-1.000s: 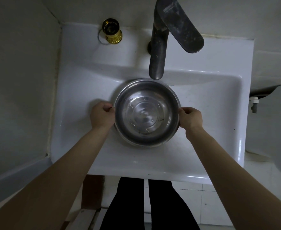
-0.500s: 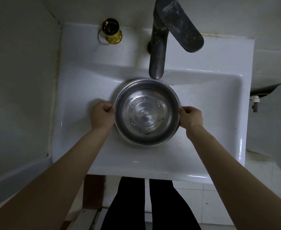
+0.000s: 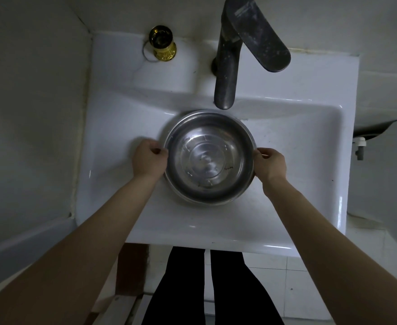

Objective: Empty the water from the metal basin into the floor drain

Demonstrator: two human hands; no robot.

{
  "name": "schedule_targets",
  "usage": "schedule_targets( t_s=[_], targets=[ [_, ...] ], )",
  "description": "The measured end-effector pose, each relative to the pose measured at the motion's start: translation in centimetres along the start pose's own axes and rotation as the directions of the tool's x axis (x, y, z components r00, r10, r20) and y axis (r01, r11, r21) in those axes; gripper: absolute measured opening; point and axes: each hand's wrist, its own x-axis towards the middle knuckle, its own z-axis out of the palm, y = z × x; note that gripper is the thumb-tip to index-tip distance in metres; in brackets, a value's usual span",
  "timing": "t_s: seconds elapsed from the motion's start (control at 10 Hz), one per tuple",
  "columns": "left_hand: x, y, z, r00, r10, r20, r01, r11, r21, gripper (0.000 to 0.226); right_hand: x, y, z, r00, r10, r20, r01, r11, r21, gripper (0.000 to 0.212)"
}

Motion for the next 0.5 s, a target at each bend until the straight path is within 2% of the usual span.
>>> schedule_targets(
  t_s=[0.1,0.2,0.5],
  targets=[
    [-0.2,0.6,-0.1,1.000,-0.004,0.020,0.004,1.000,-0.023,0.043,-0.7,-0.4,-0.3,0.998,-0.049,-0.024,0.049,0.998,-0.026,0.047],
    [-0.9,1.4,-0.6,0.999,0.038,0.012,-0.038,0.999,-0.029,0.049,-1.6,-1.0,-0.7,0.994,-0.104,-0.045,0.102,0.994,-0.049,0.051],
    [-3.4,4.6,-2.7,0.987,0.160,-0.029,-0.163,0.973,-0.166,0.040,-5.4,-3.3,-1.5,0.965,-0.258,-0.050,0.257,0.966,-0.029,0.054]
  ],
)
